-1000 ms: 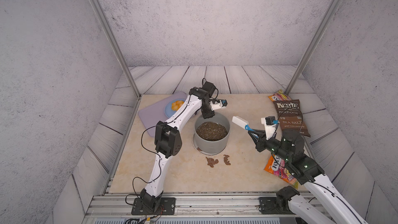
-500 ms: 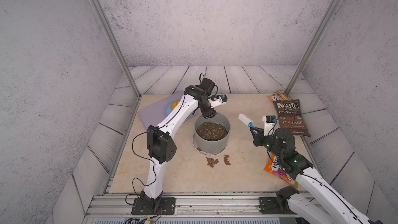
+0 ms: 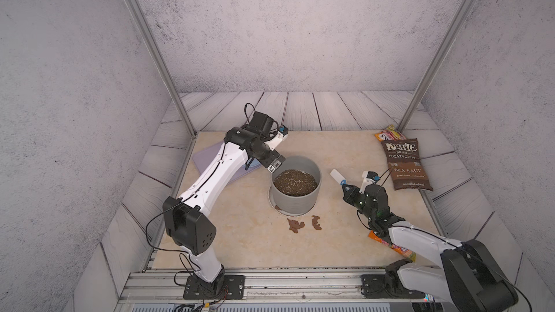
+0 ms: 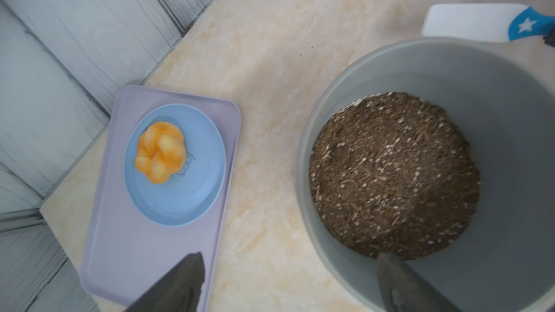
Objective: Scrub the dried mud off the ceramic pot
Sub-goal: Place the brush at the center of the board.
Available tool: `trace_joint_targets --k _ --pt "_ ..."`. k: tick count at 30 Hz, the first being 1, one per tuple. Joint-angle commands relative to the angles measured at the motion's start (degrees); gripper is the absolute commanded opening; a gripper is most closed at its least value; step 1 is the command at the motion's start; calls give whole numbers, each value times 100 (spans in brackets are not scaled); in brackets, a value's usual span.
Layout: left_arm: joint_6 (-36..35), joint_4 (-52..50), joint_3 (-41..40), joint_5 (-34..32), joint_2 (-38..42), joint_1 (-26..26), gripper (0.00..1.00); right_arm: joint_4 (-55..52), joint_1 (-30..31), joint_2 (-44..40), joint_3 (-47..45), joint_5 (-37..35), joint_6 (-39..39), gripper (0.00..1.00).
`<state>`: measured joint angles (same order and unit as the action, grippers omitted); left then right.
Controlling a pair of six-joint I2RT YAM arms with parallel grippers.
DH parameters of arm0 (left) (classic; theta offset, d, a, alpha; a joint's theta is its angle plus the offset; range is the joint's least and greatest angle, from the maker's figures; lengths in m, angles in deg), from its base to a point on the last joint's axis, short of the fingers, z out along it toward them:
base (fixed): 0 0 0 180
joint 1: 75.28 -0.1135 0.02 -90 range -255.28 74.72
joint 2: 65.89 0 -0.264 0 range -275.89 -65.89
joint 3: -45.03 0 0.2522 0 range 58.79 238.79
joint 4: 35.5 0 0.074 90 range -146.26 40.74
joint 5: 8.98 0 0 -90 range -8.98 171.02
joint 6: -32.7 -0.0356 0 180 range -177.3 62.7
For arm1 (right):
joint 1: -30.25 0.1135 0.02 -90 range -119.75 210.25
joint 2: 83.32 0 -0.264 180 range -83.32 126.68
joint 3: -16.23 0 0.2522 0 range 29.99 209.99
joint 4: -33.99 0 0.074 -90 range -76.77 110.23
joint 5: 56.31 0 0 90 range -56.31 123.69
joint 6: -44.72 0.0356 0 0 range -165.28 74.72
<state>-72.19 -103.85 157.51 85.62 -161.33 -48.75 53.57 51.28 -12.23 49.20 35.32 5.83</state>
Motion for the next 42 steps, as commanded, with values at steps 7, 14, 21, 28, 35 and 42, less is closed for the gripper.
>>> trace_joint_targets --k 7,14,21,28,35,42 --pt "1461 1308 -1682 652 1016 -800 98 2306 0 1282 -259 384 1736 13" --pt "1946 2030 -2756 499 1384 -1086 98 1485 34 1251 -189 483 1825 28" --pt "2146 2447 -3391 606 1472 -1230 98 689 33 944 -279 408 1834 40" --pt "2240 2569 -3672 582 1366 -1380 98 -1170 20 41 -67 170 1516 62" --pt "2261 2830 -4013 433 1392 -1648 98 -2925 -5 -655 176 -13 1193 71" --pt "2191 2906 -4069 480 1249 -1825 98 -3675 -29 -657 357 -46 1043 76"
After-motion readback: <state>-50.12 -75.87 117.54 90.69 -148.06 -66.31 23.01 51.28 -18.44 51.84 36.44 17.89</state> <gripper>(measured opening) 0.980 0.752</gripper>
